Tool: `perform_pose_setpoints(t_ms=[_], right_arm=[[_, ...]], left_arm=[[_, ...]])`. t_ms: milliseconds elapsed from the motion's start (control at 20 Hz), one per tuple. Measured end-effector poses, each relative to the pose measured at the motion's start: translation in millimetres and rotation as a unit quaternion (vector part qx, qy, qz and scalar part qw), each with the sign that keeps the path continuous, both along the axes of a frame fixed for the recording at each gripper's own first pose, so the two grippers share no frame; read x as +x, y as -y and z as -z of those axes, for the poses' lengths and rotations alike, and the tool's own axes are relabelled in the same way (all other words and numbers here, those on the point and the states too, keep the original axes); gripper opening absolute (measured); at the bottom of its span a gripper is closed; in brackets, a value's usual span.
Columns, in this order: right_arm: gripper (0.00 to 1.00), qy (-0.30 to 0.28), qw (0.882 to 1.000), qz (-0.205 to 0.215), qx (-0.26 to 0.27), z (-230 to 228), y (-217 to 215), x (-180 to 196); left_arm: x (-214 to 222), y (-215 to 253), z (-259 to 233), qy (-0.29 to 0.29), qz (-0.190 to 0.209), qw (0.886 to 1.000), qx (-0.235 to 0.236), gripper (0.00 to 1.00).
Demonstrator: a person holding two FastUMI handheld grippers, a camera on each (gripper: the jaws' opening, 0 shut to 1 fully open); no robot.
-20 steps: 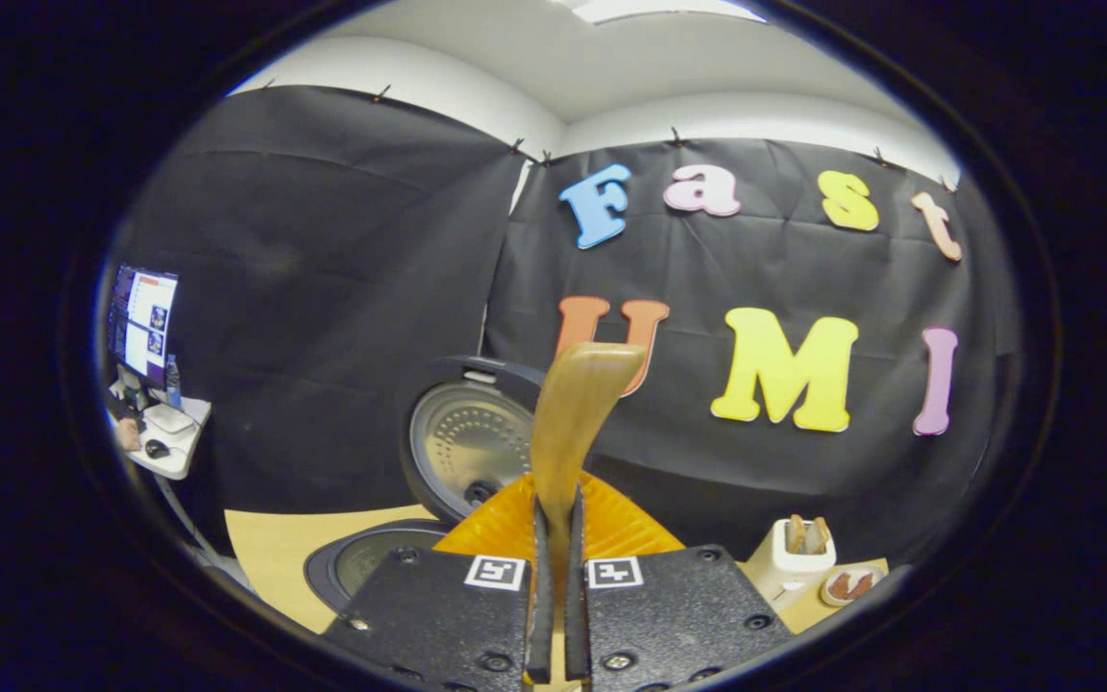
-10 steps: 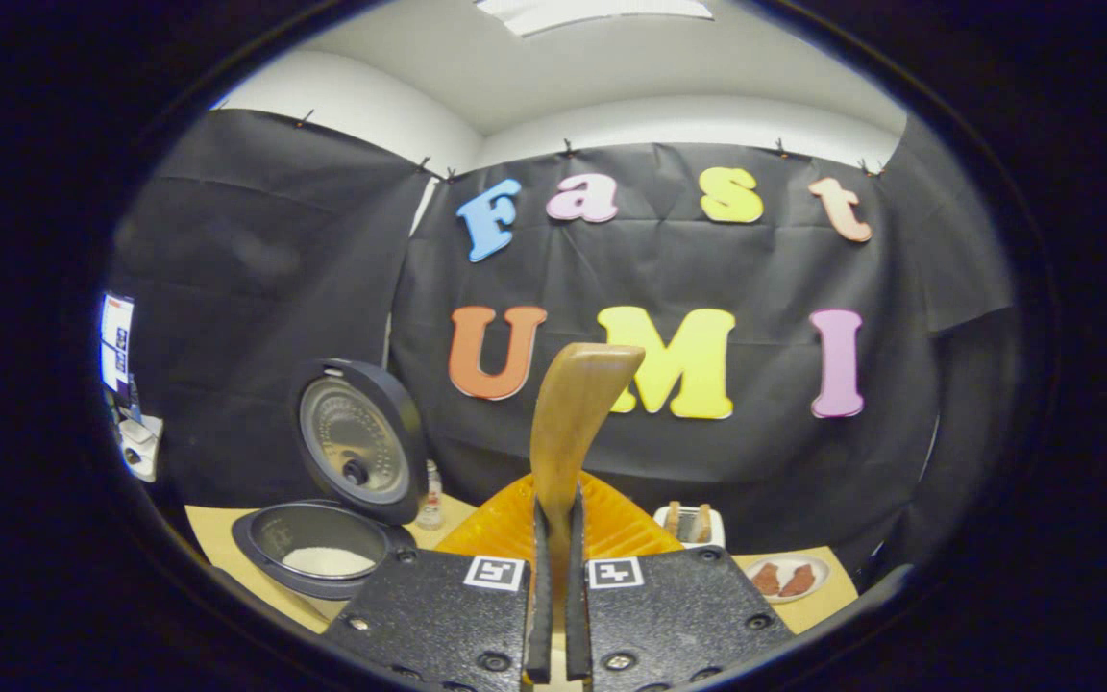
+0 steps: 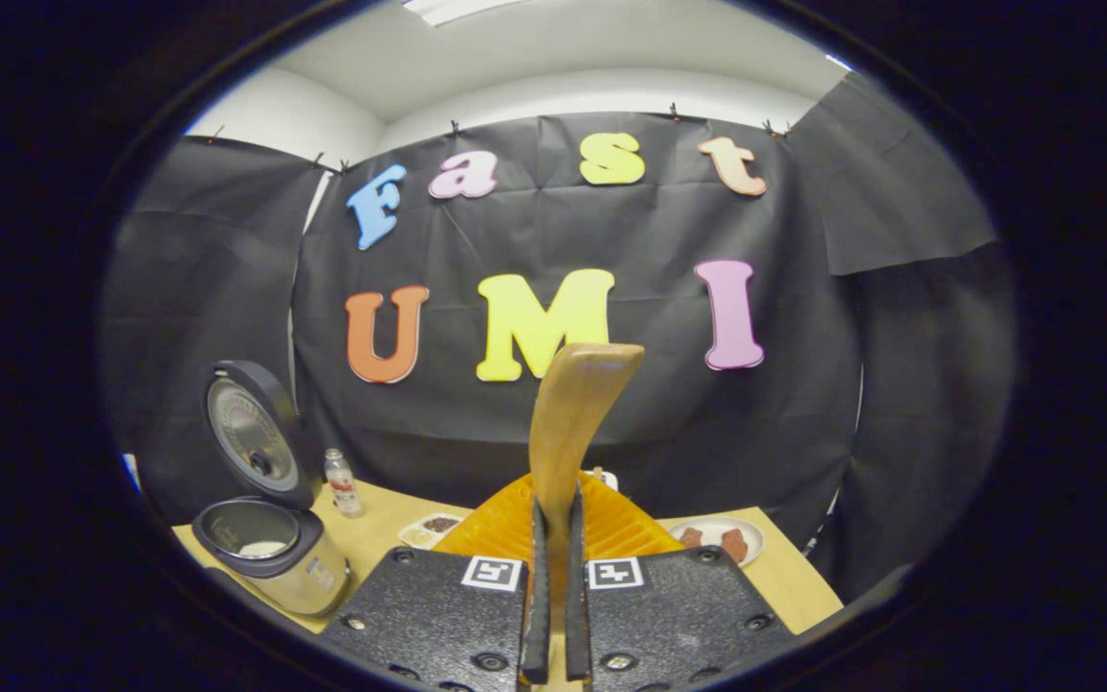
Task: Close the left gripper, press the button to open the rice cooker; take a wooden spoon from the chopstick holder with the right hand, scoop a spoonful of rice and pour it into the rice cooker, then put the wooden spoon back into the chopstick holder.
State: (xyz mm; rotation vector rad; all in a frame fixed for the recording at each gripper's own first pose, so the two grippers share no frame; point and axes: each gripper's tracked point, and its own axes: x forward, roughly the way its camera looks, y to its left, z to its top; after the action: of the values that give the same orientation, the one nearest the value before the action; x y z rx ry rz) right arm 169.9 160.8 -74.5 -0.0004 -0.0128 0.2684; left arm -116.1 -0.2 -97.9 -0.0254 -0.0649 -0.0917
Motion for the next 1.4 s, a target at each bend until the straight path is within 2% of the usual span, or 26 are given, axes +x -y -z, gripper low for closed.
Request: perform_pose_setpoints(t_ms=[450,800,950,1050,1100,1150,1200,1250,1300,1400], right_arm=[[0.13,-0.006,0.997,0.082,-0.016,37.6,70.5,50.8],[0.15,-0.055,0.995,0.081,0.009,86.7,87.3,70.5],[0.15,-0.096,0.993,0.058,0.031,114.9,83.0,78.8],[0.20,-0.127,0.989,0.059,0.049,132.1,89.8,81.5],[0.37,-0.128,0.988,0.071,0.055,134.4,97.8,85.1],[0.45,-0.123,0.987,0.090,0.055,134.6,107.1,85.3],[0.68,-0.114,0.987,0.107,0.049,128.7,116.6,84.3],[0.74,-0.102,0.987,0.113,0.046,127.0,121.9,78.2],[0.87,-0.091,0.988,0.120,0.043,123.6,130.1,71.6],[0.96,-0.071,0.989,0.124,0.049,109.8,145.2,57.7]], left_arm=[[14.7,2.5,25.7,-0.031,0.014,0.999,-0.022,0.95],[20.7,12.4,27.2,-0.035,0.031,0.998,-0.042,0.94],[24.2,8.6,23.8,-0.027,0.016,0.999,-0.035,0.95],[27.2,9.1,19.5,-0.024,0.007,0.999,-0.038,0.94],[27.9,11.2,13.7,-0.019,0.009,0.999,-0.039,0.95],[31.3,12.0,8.6,-0.014,0.010,0.999,-0.042,0.94],[34.0,11.6,3.9,-0.012,0.012,0.999,-0.047,0.94],[38.3,12.8,0.5,-0.011,0.016,0.998,-0.054,0.94],[41.2,13.2,-4.2,-0.007,0.020,0.998,-0.060,0.94],[47.0,5.1,-15.9,0.005,0.015,0.997,-0.070,0.94]])
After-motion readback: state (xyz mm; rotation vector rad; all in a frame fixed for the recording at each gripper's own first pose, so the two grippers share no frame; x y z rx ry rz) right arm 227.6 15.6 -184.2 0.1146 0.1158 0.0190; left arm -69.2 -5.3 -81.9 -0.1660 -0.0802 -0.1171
